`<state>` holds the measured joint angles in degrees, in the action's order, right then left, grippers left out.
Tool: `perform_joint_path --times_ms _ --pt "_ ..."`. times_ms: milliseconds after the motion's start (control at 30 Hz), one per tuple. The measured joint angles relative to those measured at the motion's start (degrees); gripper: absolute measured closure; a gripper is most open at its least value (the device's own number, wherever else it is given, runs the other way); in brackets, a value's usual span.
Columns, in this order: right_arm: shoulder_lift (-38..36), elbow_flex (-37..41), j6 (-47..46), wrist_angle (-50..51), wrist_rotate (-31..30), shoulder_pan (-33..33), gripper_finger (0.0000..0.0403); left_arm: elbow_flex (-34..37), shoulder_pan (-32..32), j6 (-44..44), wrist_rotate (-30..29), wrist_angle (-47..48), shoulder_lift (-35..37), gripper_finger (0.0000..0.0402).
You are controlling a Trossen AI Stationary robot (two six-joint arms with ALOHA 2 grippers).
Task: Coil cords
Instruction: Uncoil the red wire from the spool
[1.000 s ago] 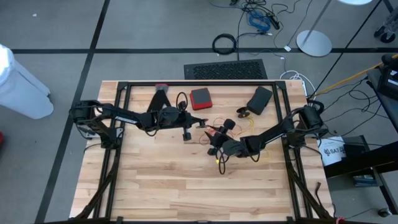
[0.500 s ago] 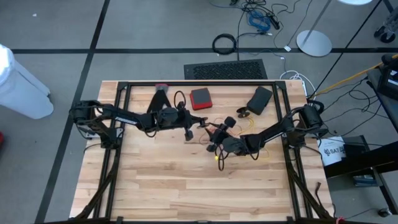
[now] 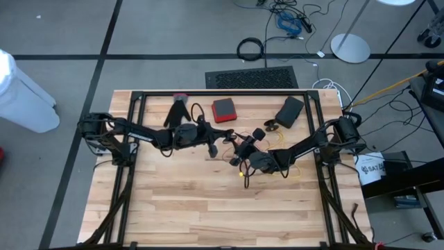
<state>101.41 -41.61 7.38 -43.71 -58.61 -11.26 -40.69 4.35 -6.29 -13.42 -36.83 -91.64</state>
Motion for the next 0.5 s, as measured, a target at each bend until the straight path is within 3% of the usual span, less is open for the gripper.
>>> perform_joint_path --times_ms 500 --pt "0.00 0.00 3.49 -1.66 -0.12 0.41 0.0330 0.00 -0.54 -0.88 -0.82 -0.08 0.00 0.0395"
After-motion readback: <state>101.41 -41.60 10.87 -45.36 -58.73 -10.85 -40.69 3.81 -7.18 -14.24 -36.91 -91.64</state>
